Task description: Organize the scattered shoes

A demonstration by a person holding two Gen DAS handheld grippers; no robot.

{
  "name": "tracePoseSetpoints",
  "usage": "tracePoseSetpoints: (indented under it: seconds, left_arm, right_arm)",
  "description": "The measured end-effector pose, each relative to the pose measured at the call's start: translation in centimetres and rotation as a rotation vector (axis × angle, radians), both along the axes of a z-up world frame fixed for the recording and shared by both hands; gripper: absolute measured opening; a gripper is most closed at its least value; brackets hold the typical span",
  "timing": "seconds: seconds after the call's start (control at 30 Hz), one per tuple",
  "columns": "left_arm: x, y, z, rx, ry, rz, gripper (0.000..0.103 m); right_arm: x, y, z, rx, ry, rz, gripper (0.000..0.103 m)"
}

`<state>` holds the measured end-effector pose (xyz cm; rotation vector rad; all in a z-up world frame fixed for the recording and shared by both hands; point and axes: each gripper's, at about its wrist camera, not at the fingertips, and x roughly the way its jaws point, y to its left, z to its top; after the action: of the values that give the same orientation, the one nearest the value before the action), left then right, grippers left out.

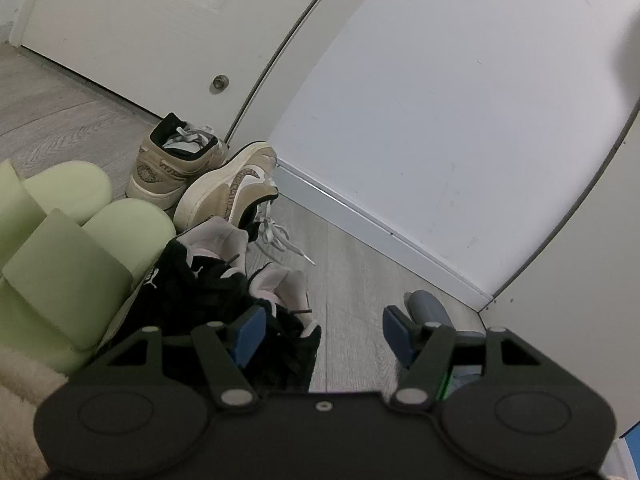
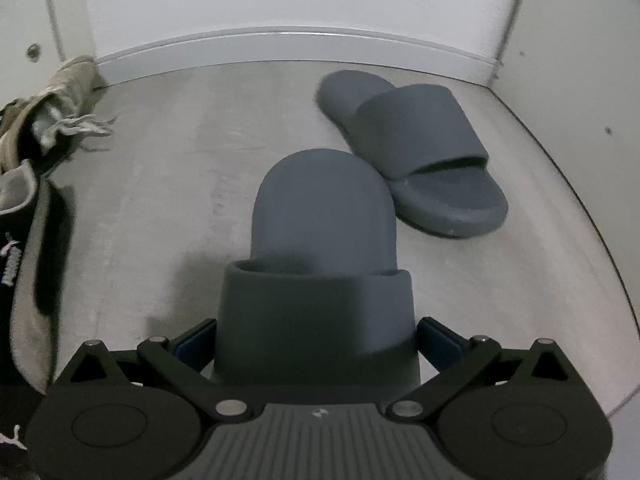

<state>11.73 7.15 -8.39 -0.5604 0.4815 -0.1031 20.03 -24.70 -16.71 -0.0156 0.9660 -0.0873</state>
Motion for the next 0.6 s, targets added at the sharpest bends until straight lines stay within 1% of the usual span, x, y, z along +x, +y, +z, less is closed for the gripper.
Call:
tracePoseSetpoints:
  seconds: [0.1, 0.13, 0.17, 0.23, 0.3, 0.4, 0.47, 0.57, 0.6]
  left_arm:
    - [-0.1, 0.1, 0.0, -0.005, -0.003, 0.002, 0.066]
    - [-0.1, 0.1, 0.0, -0.006, -0.002, 0.002, 0.066]
    - [-0.1, 0.1, 0.0, -0.006, -0.001, 0.002, 0.066]
    - [-0.1, 0.1, 0.0, -0.005, -0.001, 0.0, 0.066]
    - [0.0, -0.1, 0.0, 0.002, -0.001, -0.004, 0.066]
    - [0.2, -0.2, 0.0, 0.008, 0.006, -0.007, 0.066]
    - [0.3, -0.3, 0.0, 0.01, 0.01, -0.009, 0.066]
    - [0.5, -0.4, -0.1, 0.015, 0.019, -0.013, 0.066]
    - [0.6, -0.5, -0.2, 0.017, 0.025, -0.013, 0.066]
  right_arm:
    - [-0.1, -0.7, 0.3, -0.008, 0.018, -0.021, 0.102]
    - [-0.3, -0.8, 0.8, -0.003, 0.0, -0.024, 0.103]
    - [-0.6, -1.0, 1.5, 0.022, -0.031, -0.022, 0.103]
    - [-1.4, -2.0, 3.7, 0.12, -0.128, -0.014, 0.103]
    - [-1.6, -3.8, 6.1, 0.211, -0.245, -0.027, 0.103]
    - [0.1, -6.3, 7.6, 0.18, -0.342, -0.065, 0.103]
    - [2.5, -7.2, 7.2, 0.054, -0.369, -0.033, 0.103]
    - [6.3, -8.5, 5.6, -0.026, -0.329, 0.055, 0.103]
    - [7.4, -8.9, 5.1, -0.013, -0.31, 0.071, 0.103]
